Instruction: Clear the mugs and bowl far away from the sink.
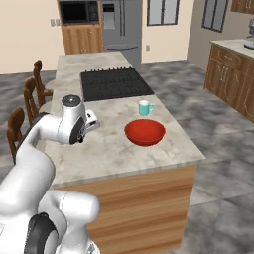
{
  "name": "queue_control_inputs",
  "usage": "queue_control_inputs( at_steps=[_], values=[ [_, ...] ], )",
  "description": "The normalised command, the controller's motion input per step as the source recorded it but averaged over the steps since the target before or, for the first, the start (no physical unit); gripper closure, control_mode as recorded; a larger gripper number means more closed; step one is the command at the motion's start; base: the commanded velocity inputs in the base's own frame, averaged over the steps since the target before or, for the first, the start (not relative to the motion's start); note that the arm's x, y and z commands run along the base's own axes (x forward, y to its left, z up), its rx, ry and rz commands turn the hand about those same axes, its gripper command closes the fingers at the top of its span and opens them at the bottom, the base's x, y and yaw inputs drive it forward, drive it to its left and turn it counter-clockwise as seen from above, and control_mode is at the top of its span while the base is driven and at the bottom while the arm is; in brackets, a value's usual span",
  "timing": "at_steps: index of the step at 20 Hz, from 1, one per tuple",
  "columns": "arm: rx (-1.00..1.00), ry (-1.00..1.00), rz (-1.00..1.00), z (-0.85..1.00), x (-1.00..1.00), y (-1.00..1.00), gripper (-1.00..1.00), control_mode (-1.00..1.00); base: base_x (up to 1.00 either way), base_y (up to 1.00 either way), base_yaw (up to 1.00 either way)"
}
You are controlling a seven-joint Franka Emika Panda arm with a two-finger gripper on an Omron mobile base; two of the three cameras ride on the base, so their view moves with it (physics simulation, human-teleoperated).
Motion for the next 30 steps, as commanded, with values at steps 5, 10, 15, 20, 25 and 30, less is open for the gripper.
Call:
queue_control_inputs(
  at_steps=[5,10,15,20,25,30],
  values=[
    [-0.02,0.13,0.0,-0.48,0.62,0.07,1.0,-1.0,0.0,0.0,0.0],
    [0.0,0.03,0.0,-0.65,0.4,0.08,1.0,-1.0,0.0,0.0,0.0],
    [-0.03,-0.03,0.0,-0.51,0.41,0.19,1.0,-1.0,0.0,0.0,0.0],
    [-0.04,-0.01,-0.01,-0.31,0.66,0.3,1.0,-1.0,0.0,0.0,0.0],
    [-0.04,0.0,0.0,-0.43,0.6,0.26,1.0,-1.0,0.0,0.0,0.0],
    [0.0,0.0,0.0,-0.26,0.22,0.06,1.0,-1.0,0.0,0.0,0.0]
  ],
)
